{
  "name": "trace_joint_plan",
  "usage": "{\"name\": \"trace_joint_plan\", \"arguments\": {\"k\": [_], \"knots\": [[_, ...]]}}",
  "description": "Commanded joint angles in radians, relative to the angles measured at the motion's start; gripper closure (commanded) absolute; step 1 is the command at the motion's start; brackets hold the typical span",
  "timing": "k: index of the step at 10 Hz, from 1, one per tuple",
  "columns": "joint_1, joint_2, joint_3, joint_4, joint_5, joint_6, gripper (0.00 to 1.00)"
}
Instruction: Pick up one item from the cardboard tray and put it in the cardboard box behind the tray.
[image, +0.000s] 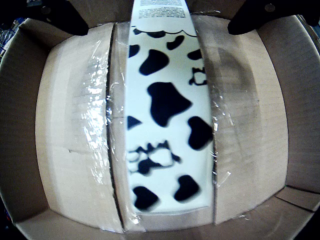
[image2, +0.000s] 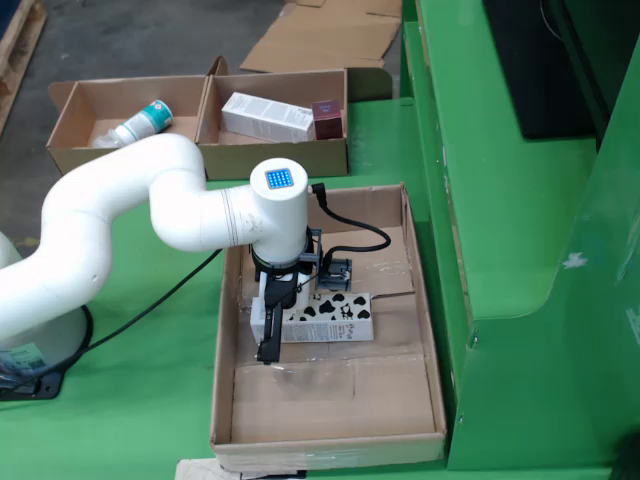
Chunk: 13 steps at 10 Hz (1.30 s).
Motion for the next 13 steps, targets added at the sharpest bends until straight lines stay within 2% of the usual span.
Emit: {"name": "trace_joint_plan", "arguments": {"k": [1, 2, 3, 5, 8, 9, 10, 11, 13], "knots": [[0.065, -0.177, 0.374, -0.048, -0.013, 0.005, 0.0], [0.09, -0.008, -0.018, 0.23, -0.027, 0.008, 0.0], [0.113, -0.029, -0.018, 0.33, -0.055, 0.014, 0.0], [0.126, -0.03, -0.018, 0.344, -0.06, 0.021, 0.0], [0.157, -0.134, -0.018, 0.635, -0.156, 0.023, 0.0], [0.157, -0.134, -0.018, 0.635, -0.156, 0.023, 0.0], [0.18, -0.207, -0.018, 0.832, -0.326, 0.004, 0.0], [0.219, -0.256, -0.018, 0.896, -0.622, -0.023, 0.0], [0.219, -0.256, -0.018, 0.896, -0.622, -0.023, 0.0]]}}
